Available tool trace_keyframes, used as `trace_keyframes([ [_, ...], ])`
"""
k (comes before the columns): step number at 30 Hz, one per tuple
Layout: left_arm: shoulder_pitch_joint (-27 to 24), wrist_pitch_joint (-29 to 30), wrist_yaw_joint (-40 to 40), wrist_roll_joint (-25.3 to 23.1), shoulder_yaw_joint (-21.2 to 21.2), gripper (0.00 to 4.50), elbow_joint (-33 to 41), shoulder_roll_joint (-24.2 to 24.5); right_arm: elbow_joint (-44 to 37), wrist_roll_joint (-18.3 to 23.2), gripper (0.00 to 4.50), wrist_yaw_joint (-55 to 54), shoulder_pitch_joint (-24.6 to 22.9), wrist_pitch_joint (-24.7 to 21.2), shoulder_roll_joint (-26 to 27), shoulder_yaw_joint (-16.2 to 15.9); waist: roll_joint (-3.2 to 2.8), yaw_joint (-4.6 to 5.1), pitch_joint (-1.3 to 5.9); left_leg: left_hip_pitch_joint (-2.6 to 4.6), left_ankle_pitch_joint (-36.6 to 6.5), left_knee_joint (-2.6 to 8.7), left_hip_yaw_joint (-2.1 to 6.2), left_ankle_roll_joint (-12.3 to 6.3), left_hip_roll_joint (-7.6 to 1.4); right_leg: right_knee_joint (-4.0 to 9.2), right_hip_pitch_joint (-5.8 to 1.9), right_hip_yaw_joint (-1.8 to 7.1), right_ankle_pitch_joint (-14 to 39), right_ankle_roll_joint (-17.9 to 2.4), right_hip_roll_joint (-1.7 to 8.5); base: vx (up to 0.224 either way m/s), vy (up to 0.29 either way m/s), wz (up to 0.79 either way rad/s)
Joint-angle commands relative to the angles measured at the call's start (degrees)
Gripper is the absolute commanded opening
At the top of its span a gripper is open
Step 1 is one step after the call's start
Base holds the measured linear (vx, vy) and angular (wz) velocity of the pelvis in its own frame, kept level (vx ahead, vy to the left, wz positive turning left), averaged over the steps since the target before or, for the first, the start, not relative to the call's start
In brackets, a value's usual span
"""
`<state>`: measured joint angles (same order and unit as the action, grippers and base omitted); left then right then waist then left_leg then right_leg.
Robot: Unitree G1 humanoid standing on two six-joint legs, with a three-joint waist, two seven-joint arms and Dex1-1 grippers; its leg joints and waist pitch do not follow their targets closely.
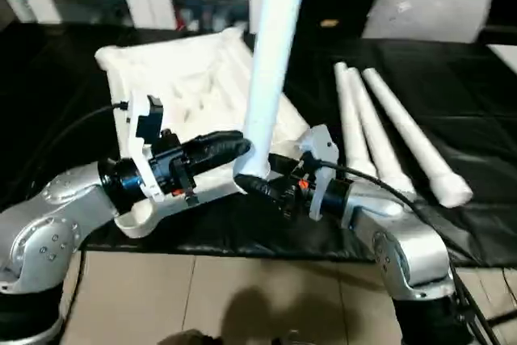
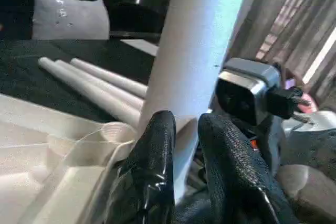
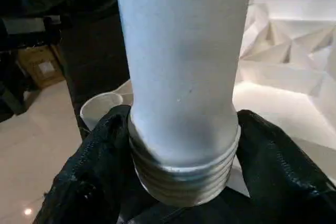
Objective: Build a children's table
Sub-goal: Insert table leg to table base
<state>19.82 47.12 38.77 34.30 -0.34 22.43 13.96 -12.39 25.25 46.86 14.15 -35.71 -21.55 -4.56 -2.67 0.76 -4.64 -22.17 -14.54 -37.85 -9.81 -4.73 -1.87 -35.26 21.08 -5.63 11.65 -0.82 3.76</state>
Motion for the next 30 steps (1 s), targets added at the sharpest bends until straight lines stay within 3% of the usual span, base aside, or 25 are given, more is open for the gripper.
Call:
trace_keyframes([
  [1, 0.8, -2.1, 0.5, -2.7, -2.2, 1.35, -1.0, 0.6, -2.1, 0.8, 2.68, 1.6, -0.1, 1.1, 0.0, -1.5, 0.29, -0.18, 4.19, 1.07, -1.4, 6.30, 6.13, 5.85, -11.70, 2.13, -2.87, 5.80, -7.2, -15.5, 9.39, 0.000, 0.000, 0.00],
  [2, 0.8, -2.4, 0.6, -2.9, -2.3, 1.35, -1.1, 0.8, -2.0, 0.7, 2.68, 1.6, -0.1, 1.2, 0.0, -1.6, 0.29, -0.18, 4.19, 1.07, -1.4, 6.30, 6.13, 5.85, -11.70, 2.13, -2.87, 5.80, -7.2, -15.5, 9.39, 0.000, 0.000, 0.00],
  [3, 0.9, -2.9, 0.8, -3.2, -2.6, 1.35, -1.2, 1.0, -2.0, 0.6, 2.68, 1.6, -0.2, 1.2, 0.0, -1.6, 0.43, -0.41, 4.05, 0.79, -4.0, 6.15, 6.25, 5.76, -11.99, 2.47, -3.20, 6.20, -5.3, -15.8, 10.13, 0.000, 0.000, 0.00],
  [4, 0.8, -3.3, 1.0, -3.5, -2.9, 1.39, -1.3, 1.3, -2.0, 0.5, 2.68, 1.7, -0.4, 1.3, 0.0, -1.7, 0.28, -0.60, 3.93, 0.79, -6.5, 6.23, 6.52, 6.10, -12.35, 2.66, -3.20, 6.26, -2.7, -15.6, 10.18, 0.000, 0.000, 0.00],
  [6, 0.8, -3.5, 1.2, -3.6, -3.1, 1.62, -1.2, 1.5, -2.1, 0.4, 2.68, 1.8, -0.5, 1.4, -0.1, -1.9, 0.21, -0.53, 3.75, 1.14, -9.7, 6.78, 6.58, 7.32, -12.67, 2.63, -2.75, 6.09, 0.2, -15.2, 9.38, 0.000, 0.000, 0.00],
  [8, 0.9, -6.4, 2.8, -5.6, -5.4, 1.62, -1.6, 3.2, -1.9, -0.5, 2.68, 1.8, -1.1, 2.4, -0.4, -2.9, 0.08, -0.39, 3.49, 1.33, -14.4, 7.26, 6.56, 9.09, -12.33, 3.00, -2.25, 6.06, 4.2, -14.4, 8.90, 0.000, 0.000, 0.00],
  [9, 0.9, -6.7, 3.2, -5.8, -5.8, 1.75, -1.6, 3.5, -1.8, -0.8, 2.68, 1.7, -1.1, 2.6, -0.4, -3.1, 0.08, -0.39, 3.49, 1.33, -14.4, 7.26, 6.56, 9.09, -12.33, 3.00, -2.25, 6.06, 4.2, -14.4, 8.90, 0.000, 0.000, 0.00],
  [10, 0.8, -8.0, 4.6, -6.2, -6.9, 1.83, -1.9, 4.2, -1.5, -1.5, 2.68, 1.6, -1.4, 3.2, -0.7, -3.7, 0.07, -0.36, 3.40, 1.34, -16.8, 7.05, 6.55, 9.78, -12.12, 3.44, -2.19, 6.43, 7.2, -14.2, 9.38, 0.000, 0.000, 0.00],
  [12, 0.7, -9.0, 6.5, -6.2, -7.7, 1.83, -2.1, 4.9, -1.0, -2.6, 2.68, 1.6, -1.8, 4.3, -1.1, -4.4, 0.02, -0.44, 3.36, 1.33, -17.3, 6.92, 6.62, 10.01, -12.23, 3.70, -2.11, 6.63, 8.9, -14.0, 9.63, 0.000, 0.000, 0.00],
  [13, 0.7, -9.5, 7.8, -6.1, -8.1, 1.83, -2.2, 5.3, -0.6, -3.1, 2.68, 1.6, -1.8, 4.7, -1.3, -4.6, -0.07, -0.25, 3.34, 1.28, -18.1, 7.18, 6.76, 10.42, -12.29, 3.63, -1.98, 6.48, 9.3, -13.6, 9.17, 0.000, 0.000, 0.00],
  [16, 0.9, -10.9, 9.4, -6.9, -9.3, 1.83, -3.2, 6.0, 0.1, -4.1, 2.68, 1.7, -2.0, 5.7, -1.5, -5.1, 0.01, -0.14, 3.40, 1.20, -18.4, 7.30, 6.83, 10.70, -12.28, 3.43, -1.96, 6.42, 8.5, -13.6, 9.14, 0.000, 0.000, 0.00],
  [20, 1.7, -13.1, 10.6, -7.2, -10.1, 1.83, -6.4, 5.5, 0.6, -4.1, 2.68, 2.1, -2.0, 6.3, -1.8, -5.5, 0.10, -0.12, 3.57, 0.98, -16.1, 7.01, 6.84, 9.76, -12.35, 3.24, -2.32, 6.54, 6.3, -14.7, 9.68, 0.000, 0.000, 0.00],
  [24, 2.2, -13.1, 11.4, -6.6, -9.9, 1.83, -7.9, 5.4, 1.2, -4.7, 2.68, 2.3, -1.6, 7.1, -2.0, -6.1, 0.16, 0.05, 3.65, 1.02, -14.5, 7.19, 6.73, 9.45, -12.42, 2.87, -2.30, 6.29, 3.5, -15.1, 9.35, 0.000, 0.000, 0.00],
  [27, 3.2, -20.4, 11.7, -13.4, -12.2, 1.83, -10.1, 7.7, 2.3, -5.4, 2.68, 2.3, -1.1, 7.9, -2.1, -6.2, 0.17, 0.09, 3.61, 0.78, -14.1, 7.03, 6.73, 8.18, -12.42, 3.22, -2.53, 6.47, 3.4, -15.4, 9.69, 0.000, 0.000, 0.00],
  [30, 3.6, -24.7, 13.9, -16.0, -13.5, 1.78, -11.9, 9.4, 3.2, -6.0, 2.68, 2.2, -0.9, 8.7, -2.1, -6.3, 0.05, 0.15, 3.59, 0.90, -15.0, 7.13, 6.71, 7.46, -12.42, 3.30, -2.44, 6.40, 5.1, -14.8, 9.43, 0.000, 0.000, 0.00],
])
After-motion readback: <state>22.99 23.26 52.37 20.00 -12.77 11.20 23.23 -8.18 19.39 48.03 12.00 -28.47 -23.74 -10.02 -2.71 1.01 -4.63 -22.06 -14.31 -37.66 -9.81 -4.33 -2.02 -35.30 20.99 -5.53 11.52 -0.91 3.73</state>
